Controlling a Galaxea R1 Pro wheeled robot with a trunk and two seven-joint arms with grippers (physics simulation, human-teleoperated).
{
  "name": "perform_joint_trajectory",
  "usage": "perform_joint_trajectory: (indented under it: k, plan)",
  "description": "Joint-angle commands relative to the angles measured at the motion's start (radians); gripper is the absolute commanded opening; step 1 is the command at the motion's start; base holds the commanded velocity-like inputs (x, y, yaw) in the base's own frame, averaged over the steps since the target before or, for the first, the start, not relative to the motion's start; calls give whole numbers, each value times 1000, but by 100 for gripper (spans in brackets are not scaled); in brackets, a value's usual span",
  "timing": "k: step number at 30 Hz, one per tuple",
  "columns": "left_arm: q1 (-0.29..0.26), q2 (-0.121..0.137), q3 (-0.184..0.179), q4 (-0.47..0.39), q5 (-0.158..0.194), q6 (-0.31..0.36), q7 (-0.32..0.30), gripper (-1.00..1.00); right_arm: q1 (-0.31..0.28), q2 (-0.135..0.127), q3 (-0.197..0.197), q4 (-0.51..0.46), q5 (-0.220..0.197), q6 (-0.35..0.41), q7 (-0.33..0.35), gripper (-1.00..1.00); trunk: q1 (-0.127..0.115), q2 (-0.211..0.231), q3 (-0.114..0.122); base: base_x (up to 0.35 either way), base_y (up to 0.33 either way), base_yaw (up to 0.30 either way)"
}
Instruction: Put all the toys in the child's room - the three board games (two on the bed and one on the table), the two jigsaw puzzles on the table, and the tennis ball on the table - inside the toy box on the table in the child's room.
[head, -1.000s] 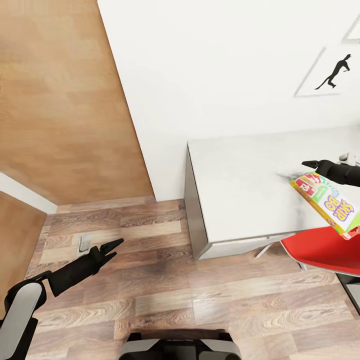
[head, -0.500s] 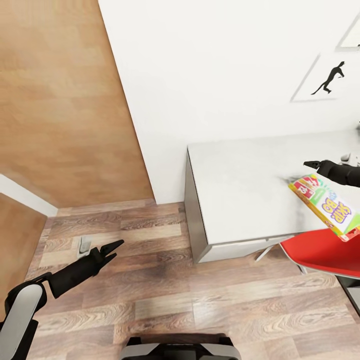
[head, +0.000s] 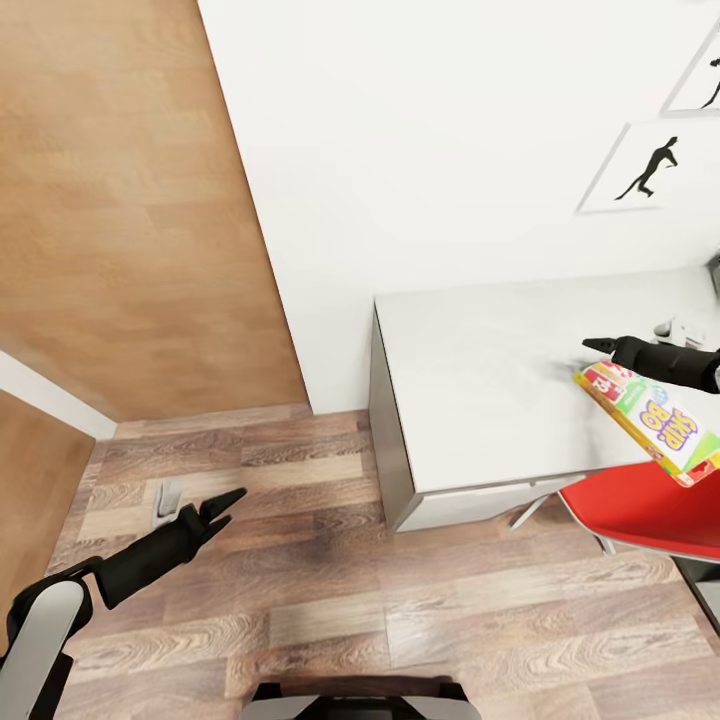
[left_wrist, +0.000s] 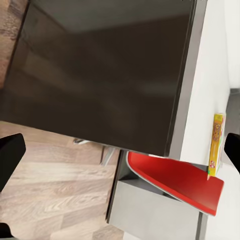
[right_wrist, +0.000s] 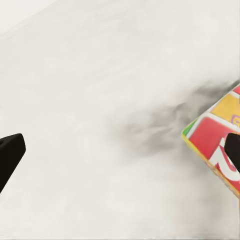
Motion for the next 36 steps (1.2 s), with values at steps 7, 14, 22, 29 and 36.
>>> perform_joint_trajectory:
  k: [7,14,22,29,36]
  plan:
    - [26,0,1,0,-6,-20,-9,100,42,18,-5,-50,6,28,13,100,0,-1,9,0,0,1]
    - [50,0,1,0,-7,-34,-9,100,60,26,-7,-70,6,36,16,100,0,-1,20,0,0,0]
    - [89,0,4,0,-15,-47,-11,100,68,30,-10,-75,6,37,17,100,0,-1,31,0,0,0]
    - [110,1,7,0,-19,-51,-12,100,70,31,-10,-69,6,18,16,100,0,-1,41,0,0,0]
    - [124,1,7,0,-21,-53,-13,100,71,29,-11,-57,5,-13,15,100,0,-1,52,0,0,0]
